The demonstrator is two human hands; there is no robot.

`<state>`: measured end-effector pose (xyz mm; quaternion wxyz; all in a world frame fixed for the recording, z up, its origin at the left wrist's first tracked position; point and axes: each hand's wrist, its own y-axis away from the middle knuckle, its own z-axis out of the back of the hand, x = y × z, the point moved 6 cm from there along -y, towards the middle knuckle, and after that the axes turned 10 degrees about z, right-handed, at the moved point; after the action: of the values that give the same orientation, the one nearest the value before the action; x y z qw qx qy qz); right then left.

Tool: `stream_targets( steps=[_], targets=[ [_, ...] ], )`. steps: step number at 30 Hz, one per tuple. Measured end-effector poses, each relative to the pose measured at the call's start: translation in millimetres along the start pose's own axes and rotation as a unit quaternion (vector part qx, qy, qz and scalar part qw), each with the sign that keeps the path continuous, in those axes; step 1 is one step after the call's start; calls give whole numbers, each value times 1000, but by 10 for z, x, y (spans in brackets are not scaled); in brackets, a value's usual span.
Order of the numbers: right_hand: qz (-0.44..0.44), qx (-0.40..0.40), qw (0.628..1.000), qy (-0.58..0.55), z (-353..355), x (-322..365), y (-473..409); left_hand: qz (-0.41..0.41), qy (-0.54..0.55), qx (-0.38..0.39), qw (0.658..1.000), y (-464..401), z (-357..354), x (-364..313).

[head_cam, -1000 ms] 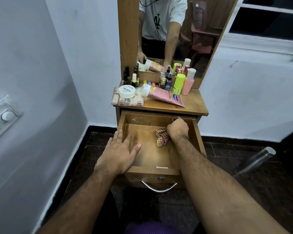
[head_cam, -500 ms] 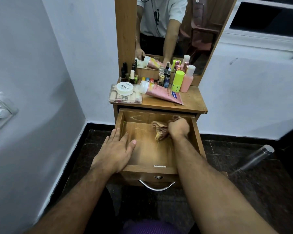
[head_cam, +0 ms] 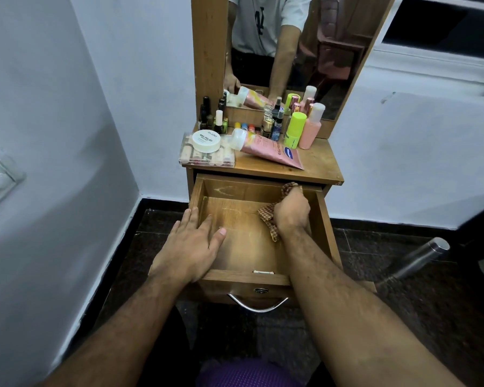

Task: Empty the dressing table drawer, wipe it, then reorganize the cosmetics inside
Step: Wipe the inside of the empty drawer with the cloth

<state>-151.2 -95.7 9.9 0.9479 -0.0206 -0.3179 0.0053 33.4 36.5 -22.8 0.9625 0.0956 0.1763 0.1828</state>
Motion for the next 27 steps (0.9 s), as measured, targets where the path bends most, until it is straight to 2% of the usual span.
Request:
stream_targets(
  steps=[4, 8, 9, 13, 15, 19, 27],
  targets=[
    [36, -1, 999, 6, -192, -33, -117, 2, -1, -3, 1000, -6, 15, -1],
    [76, 39, 996, 15, -213, -67, -149, 7, -2, -1, 1000, -7, 28, -8],
    [58, 27, 998, 2, -167, -146, -180, 7, -2, -2, 1000, -5, 29, -8],
    [-51, -101, 992, -48, 144, -468, -228, 2, 2, -6, 1000, 9, 33, -9],
    [-51, -113, 991, -50, 149, -468, -249, 0, 4, -9, 1000, 4, 36, -5],
    [-18, -72, 996, -59, -73, -286, -243, -3, 6, -4, 1000, 11, 37, -15],
    [82, 3, 997, -4, -540, 219, -235, -4, 1, -3, 1000, 16, 38, -19]
  ],
)
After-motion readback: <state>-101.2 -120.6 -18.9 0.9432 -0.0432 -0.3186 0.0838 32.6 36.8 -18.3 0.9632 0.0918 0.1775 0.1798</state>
